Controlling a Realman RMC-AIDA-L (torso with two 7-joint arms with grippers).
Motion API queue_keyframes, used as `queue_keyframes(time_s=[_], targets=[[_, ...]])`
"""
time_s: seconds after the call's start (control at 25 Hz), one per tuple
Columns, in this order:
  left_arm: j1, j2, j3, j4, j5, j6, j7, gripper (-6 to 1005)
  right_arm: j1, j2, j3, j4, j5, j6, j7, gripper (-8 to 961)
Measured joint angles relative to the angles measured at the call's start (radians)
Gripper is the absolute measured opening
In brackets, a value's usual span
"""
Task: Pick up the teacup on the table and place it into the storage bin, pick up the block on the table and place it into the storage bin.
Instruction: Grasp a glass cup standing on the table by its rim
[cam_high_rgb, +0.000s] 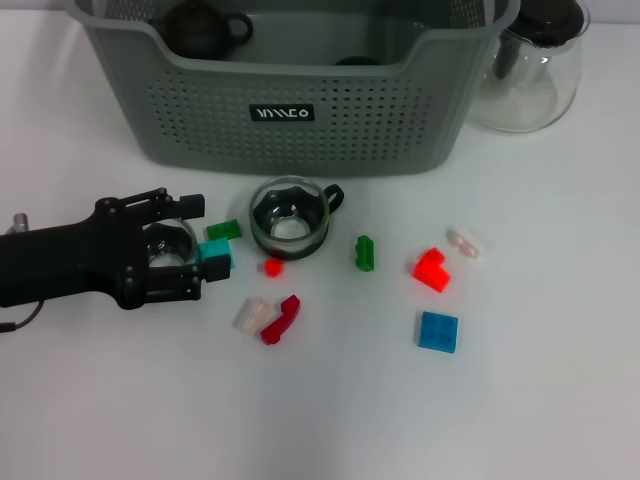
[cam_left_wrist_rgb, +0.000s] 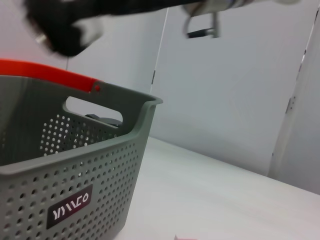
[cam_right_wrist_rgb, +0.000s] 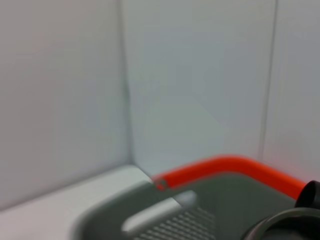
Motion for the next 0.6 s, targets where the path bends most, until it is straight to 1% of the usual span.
queue_keyframes(time_s=[0.08,0.12,0.16,0.2,0.28,0.4,0.48,0.6], targets=[[0.0,-0.003,0.0,-0.001,0.0,0.0,-0.001,859,0.092,0.0,-0.001,0.128,-0.095,0.076,0.066,53],[0.001,-0.004,-0.001,-0.004,0.0,0.0,-0.001,859,0.175,-0.002,0.0,0.245,-0.202,0.145,0.148,53],[0.001,-0.004,-0.001,-0.004,0.0,0.0,-0.001,859,0.175,-0.002,0.0,0.245,-0.202,0.145,0.148,53],[0.002,-0.005,-0.002,-0.007,0.0,0.0,-0.002,859,0.21,-0.002,0.0,0.295,-0.25,0.17,0.185,53],[0.004,-0.005,-0.005,-0.01,0.0,0.0,-0.002,859,0.257,-0.002,-0.001,0.367,-0.331,0.208,0.237,53],[0.005,-0.005,-0.006,-0.01,0.001,-0.003,-0.002,859,0.29,-0.001,-0.001,0.446,-0.395,0.239,0.261,54],[0.005,-0.005,-0.005,-0.01,0.001,-0.008,-0.002,859,0.292,0.0,-0.002,0.478,-0.41,0.244,0.261,54],[0.003,-0.005,-0.002,-0.011,0.001,-0.01,-0.002,859,0.28,-0.001,-0.002,0.489,-0.413,0.245,0.258,54]])
